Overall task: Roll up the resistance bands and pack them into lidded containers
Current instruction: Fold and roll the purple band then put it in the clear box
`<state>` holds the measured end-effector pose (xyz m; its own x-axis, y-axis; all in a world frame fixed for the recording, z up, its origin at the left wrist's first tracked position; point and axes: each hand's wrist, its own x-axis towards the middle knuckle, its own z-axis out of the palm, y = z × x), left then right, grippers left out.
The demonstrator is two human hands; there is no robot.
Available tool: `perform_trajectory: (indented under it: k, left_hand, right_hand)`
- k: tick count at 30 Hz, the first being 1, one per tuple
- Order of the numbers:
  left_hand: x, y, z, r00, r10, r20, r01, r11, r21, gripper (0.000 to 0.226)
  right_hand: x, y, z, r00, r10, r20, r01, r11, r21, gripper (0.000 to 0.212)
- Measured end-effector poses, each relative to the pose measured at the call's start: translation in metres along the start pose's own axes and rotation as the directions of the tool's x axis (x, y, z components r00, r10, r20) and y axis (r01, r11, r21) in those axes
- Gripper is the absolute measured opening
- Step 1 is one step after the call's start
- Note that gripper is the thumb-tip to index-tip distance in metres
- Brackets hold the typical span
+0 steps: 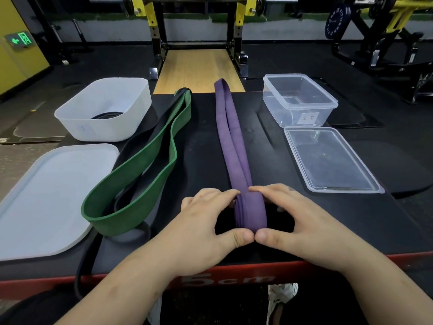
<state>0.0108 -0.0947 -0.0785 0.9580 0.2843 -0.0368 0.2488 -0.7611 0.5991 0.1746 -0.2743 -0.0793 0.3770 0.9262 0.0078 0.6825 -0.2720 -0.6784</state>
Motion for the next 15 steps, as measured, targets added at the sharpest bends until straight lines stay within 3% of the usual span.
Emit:
perform_trajectory:
  k: [10, 13, 15]
  left_hand:
    - [0.005, -0.009, 0.001, 0.999, 0.032, 0.003, -0.032, 0.999, -0.016, 0.083]
    - [0.006, -0.005, 0.000, 0.998, 0.059, -0.019, -0.059, 0.998, 0.004, 0.083]
    - [0.006, -0.003, -0.001, 0.999, 0.039, -0.011, -0.039, 0.999, 0.002, 0.081]
  right_hand:
    - [0.004, -0.001, 0.000, 1.000, -0.001, -0.031, 0.003, 0.998, 0.058, 0.070]
    - [0.009, -0.001, -0.004, 0.995, 0.083, -0.048, -0.069, 0.968, 0.243, 0.057]
    - [0.022, -0.002, -0.007, 0.971, 0.201, -0.133, -0.147, 0.931, 0.335, 0.040]
